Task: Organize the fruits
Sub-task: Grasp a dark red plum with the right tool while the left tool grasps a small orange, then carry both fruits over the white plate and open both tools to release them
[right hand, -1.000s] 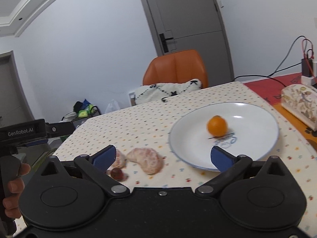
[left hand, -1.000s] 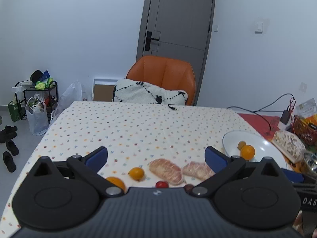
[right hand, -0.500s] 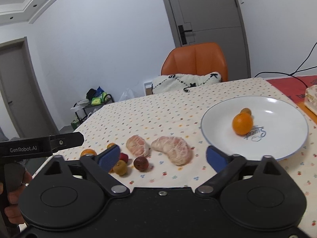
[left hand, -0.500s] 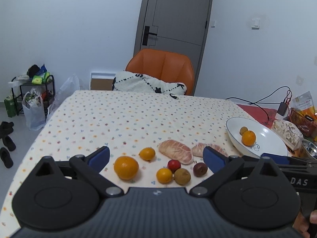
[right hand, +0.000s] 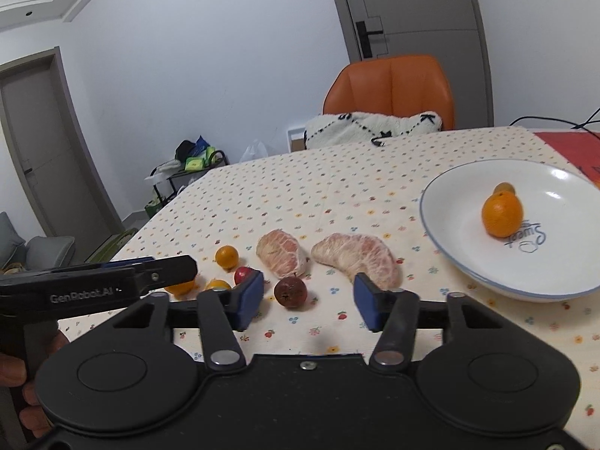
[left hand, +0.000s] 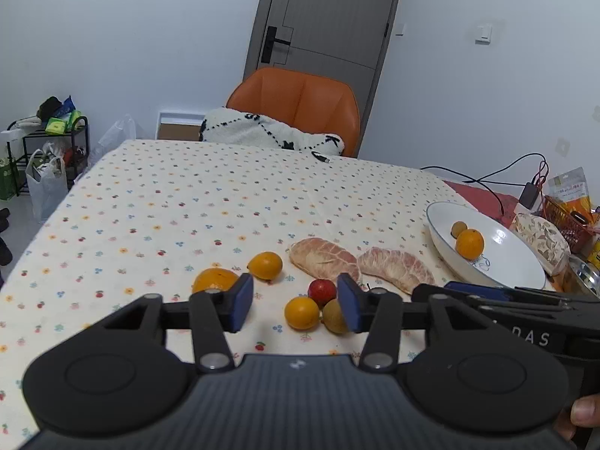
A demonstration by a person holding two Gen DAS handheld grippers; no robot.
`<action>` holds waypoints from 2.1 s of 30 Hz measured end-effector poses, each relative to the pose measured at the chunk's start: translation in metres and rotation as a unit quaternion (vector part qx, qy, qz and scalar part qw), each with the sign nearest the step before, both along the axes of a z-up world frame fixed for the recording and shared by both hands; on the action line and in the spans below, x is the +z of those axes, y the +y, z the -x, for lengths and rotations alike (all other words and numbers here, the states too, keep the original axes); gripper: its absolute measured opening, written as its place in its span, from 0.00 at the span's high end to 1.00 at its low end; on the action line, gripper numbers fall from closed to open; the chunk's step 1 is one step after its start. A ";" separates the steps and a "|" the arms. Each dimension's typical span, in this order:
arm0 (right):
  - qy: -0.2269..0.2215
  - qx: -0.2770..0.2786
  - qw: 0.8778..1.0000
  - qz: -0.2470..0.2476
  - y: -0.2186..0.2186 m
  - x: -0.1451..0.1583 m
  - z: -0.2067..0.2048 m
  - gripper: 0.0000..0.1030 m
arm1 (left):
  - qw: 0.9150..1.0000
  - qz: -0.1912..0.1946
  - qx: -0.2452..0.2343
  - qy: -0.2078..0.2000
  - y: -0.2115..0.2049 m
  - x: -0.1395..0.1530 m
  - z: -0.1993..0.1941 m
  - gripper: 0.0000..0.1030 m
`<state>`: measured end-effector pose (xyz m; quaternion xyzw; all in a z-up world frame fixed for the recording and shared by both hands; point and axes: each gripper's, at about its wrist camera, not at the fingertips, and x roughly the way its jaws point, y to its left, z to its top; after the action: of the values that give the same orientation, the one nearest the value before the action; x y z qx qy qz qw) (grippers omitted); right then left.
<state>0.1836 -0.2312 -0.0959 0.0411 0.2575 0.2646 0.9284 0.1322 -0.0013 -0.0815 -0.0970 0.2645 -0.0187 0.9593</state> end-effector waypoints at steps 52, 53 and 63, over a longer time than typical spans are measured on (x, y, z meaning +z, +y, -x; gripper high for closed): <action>-0.015 -0.048 0.999 -0.019 -0.042 0.014 0.002 0.77 | 0.998 0.008 -0.062 -0.029 -0.060 0.028 -0.012 0.78; -0.017 -0.053 0.998 -0.019 -0.047 0.015 0.003 0.77 | 0.997 0.006 -0.067 -0.033 -0.065 0.031 -0.014 0.78; -0.036 -0.107 0.993 -0.024 -0.099 0.025 0.009 0.77 | 0.993 -0.001 -0.107 -0.046 -0.109 0.039 -0.025 0.78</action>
<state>0.1741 -0.3301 -0.0709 0.0810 0.2118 0.1708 0.9588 0.1572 -0.1107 -0.0428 -0.0659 0.2294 -0.1257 0.9629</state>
